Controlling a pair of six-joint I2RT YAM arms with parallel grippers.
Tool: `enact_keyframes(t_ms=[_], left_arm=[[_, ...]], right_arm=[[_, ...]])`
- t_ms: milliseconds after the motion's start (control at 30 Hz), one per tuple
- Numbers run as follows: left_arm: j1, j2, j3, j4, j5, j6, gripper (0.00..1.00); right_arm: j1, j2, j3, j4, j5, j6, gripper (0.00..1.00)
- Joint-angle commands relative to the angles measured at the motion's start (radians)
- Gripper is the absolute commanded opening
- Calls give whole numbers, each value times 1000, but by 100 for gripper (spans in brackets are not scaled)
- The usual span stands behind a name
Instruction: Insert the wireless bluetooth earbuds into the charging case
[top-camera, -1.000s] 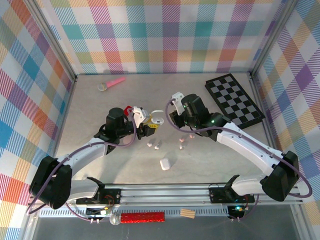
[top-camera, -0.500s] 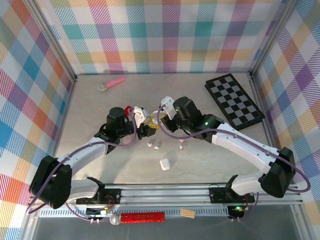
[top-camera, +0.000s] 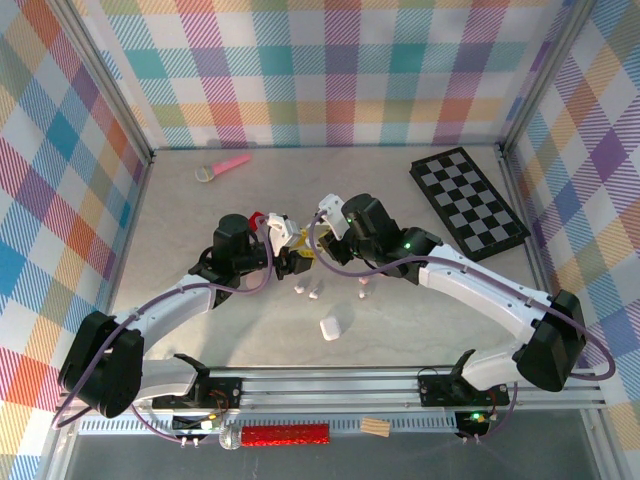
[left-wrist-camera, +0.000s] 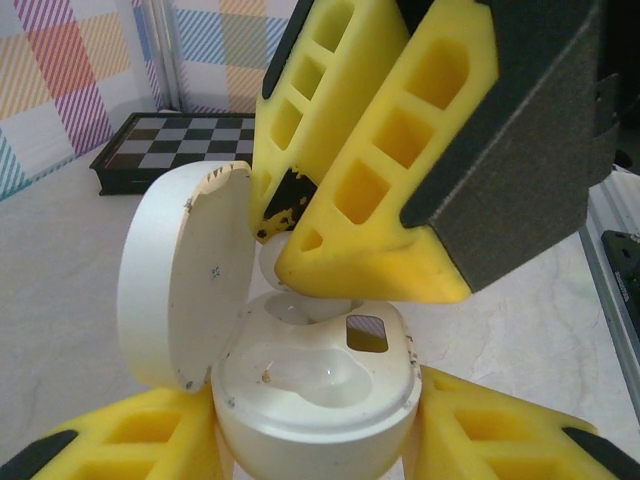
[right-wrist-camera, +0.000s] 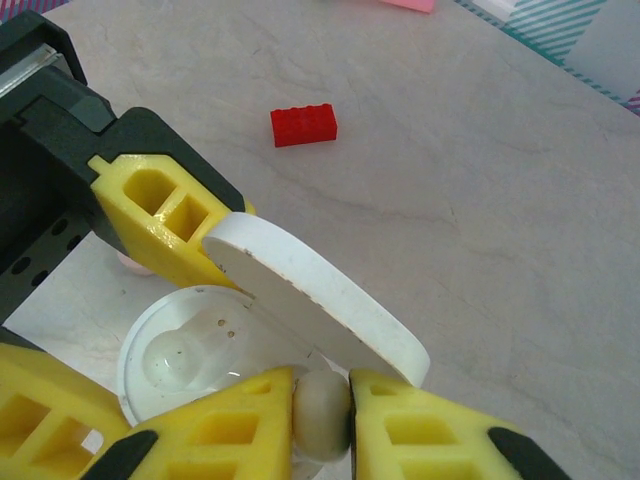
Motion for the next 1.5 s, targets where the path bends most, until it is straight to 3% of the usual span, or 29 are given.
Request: enact_keyframes(t_ms=[0, 300, 367, 700, 833, 1033, 1300, 1467], left_arm=[[-5, -10, 22, 66, 21, -8, 42], [-6, -8, 13, 90, 15, -18, 42], [-6, -4, 10, 99, 15, -23, 42], [-4, -3, -6, 127, 3, -34, 42], [4, -3, -12, 154, -2, -42, 42], [56, 2, -34, 234, 8, -91, 42], [138, -8, -42, 321, 16, -165, 42], [180, -12, -20, 345, -12, -189, 42]], right_arm=[[9, 10, 22, 21, -21, -11, 23], [8, -28, 33, 20, -16, 7, 30], [9, -52, 22, 38, -21, 18, 37], [-9, -193, -36, 110, -58, 108, 50], [-77, -267, -115, 188, -94, 238, 55], [-270, -352, -320, 288, -218, 580, 56], [-280, -167, -379, 270, -409, 690, 61], [-194, -10, -378, 344, -467, 831, 59]])
